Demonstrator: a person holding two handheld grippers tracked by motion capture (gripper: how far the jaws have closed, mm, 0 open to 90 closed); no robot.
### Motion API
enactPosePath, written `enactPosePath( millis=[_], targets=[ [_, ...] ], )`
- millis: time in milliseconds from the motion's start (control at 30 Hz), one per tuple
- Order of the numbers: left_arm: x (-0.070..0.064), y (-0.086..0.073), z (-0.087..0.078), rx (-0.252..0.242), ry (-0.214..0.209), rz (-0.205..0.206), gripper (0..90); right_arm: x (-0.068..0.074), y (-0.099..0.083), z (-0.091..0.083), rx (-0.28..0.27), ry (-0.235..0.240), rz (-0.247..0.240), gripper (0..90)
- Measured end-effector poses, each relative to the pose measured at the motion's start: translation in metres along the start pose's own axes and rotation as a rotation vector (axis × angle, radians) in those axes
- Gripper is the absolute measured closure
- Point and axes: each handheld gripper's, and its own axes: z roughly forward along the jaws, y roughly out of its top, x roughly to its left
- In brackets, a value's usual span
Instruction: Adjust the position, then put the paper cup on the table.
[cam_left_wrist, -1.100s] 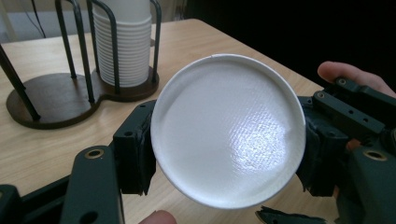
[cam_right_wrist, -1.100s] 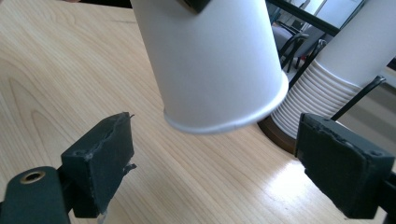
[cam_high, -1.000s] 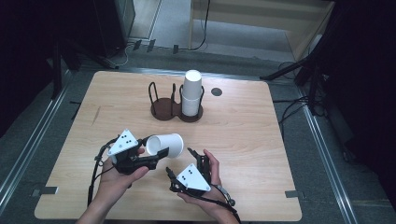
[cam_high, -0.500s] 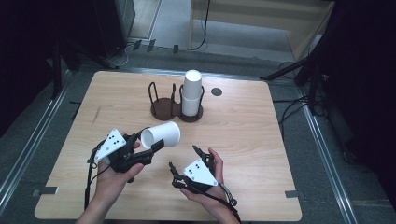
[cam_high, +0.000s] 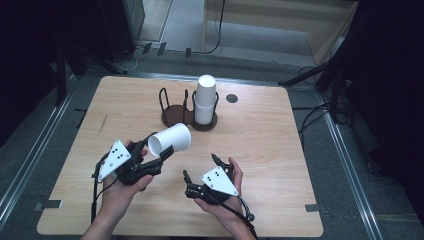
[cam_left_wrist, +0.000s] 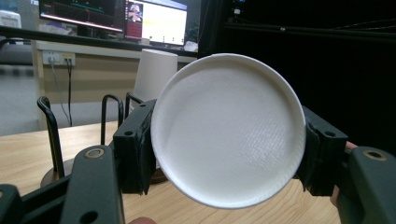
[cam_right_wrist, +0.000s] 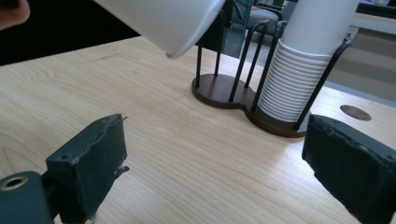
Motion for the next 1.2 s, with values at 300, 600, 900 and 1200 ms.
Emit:
enactPosePath(
  millis=[300,600,900,1200],
  targets=[
    [-0.001,-0.003,0.001,-0.032,-0.006,0.021,33.9,-0.006,0.004,-0.003,-0.028,-0.019,0.065,8.3],
    [0.001,-0.003,0.001,-0.049,-0.003,0.017,34.0,-0.01,0.018,-0.011,-0.07,0.005,0.206,13.6],
    [0.001,-0.007,0.004,-0.055,-0.012,0.024,34.1,-0.011,0.032,-0.012,-0.032,0.01,0.317,6.7],
    [0.002,-0.01,0.005,-0.061,-0.008,0.018,34.1,-0.013,0.042,-0.012,-0.015,0.017,0.477,0.5]
  ],
)
